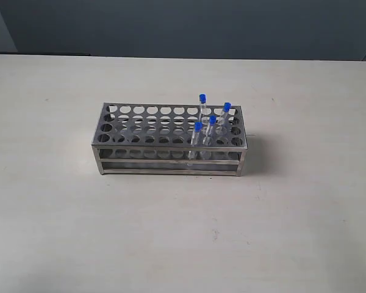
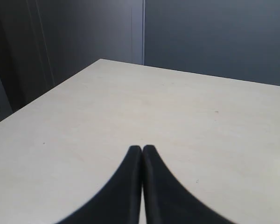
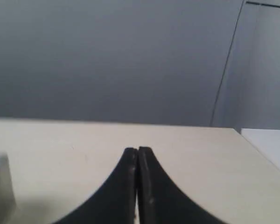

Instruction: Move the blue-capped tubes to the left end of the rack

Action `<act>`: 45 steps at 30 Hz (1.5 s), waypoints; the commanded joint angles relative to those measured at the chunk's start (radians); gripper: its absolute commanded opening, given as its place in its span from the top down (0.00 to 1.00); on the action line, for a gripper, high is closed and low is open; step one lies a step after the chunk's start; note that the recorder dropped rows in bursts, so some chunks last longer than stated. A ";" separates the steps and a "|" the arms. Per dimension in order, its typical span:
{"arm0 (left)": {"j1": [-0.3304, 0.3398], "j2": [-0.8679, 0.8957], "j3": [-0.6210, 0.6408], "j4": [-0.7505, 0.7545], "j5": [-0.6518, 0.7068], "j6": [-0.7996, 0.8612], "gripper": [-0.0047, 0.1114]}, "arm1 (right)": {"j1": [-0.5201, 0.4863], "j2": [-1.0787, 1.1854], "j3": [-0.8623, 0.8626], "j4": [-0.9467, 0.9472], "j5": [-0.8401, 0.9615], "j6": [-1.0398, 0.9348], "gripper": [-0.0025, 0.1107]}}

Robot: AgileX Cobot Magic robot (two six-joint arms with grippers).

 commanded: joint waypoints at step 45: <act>0.002 -0.004 -0.003 -0.001 -0.004 -0.001 0.95 | 0.241 1.505 -0.874 -0.719 -0.571 0.630 0.63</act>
